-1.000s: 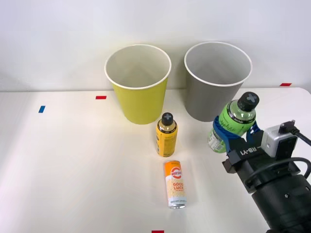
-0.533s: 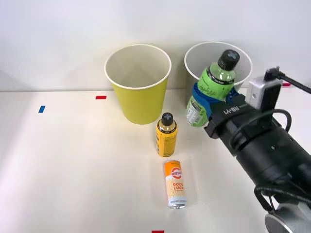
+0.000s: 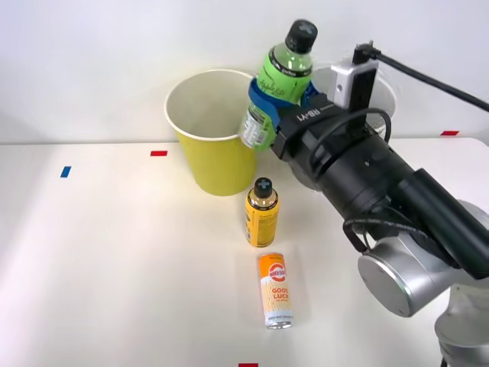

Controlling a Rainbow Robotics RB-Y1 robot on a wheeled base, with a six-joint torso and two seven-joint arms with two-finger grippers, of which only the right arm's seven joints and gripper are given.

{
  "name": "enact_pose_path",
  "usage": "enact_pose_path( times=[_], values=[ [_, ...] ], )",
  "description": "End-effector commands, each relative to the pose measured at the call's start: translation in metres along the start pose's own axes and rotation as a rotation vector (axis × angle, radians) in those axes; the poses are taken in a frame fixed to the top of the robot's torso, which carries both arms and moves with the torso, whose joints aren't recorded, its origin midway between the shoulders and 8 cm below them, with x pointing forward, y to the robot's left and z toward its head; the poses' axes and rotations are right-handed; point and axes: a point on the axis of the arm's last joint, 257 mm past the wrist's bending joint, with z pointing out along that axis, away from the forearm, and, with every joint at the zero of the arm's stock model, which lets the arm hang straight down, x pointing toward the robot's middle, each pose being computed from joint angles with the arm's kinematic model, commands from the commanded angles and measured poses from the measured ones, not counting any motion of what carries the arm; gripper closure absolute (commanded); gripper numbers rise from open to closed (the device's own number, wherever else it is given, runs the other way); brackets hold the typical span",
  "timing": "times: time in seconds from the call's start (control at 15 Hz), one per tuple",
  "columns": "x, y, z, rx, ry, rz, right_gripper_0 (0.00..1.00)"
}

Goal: Put cans in the gray bin, plastic bottles in the light green bin

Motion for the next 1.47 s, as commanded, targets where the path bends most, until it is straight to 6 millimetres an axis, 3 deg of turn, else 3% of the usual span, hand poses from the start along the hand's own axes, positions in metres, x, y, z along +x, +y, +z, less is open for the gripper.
enact_pose_path(
  times=[0.07,0.2,0.73,1.07,1.2,1.27,1.4,1.47],
  values=[
    [-0.026,0.005,0.012,-0.023,-0.051,0.051,1.00],
    [-0.029,0.005,0.021,-0.029,-0.054,0.046,1.00],
    [0.004,0.026,0.109,-0.029,-0.019,-0.012,1.00],
    [0.030,0.017,0.154,-0.009,-0.018,-0.041,1.00],
    [0.031,0.015,0.159,-0.014,-0.044,-0.036,1.00],
    [0.030,0.015,0.159,-0.015,-0.049,-0.026,0.95],
    [0.028,0.017,0.159,-0.018,-0.055,-0.017,0.74],
    [0.028,0.016,0.159,-0.019,-0.055,-0.020,0.45]
  ],
)
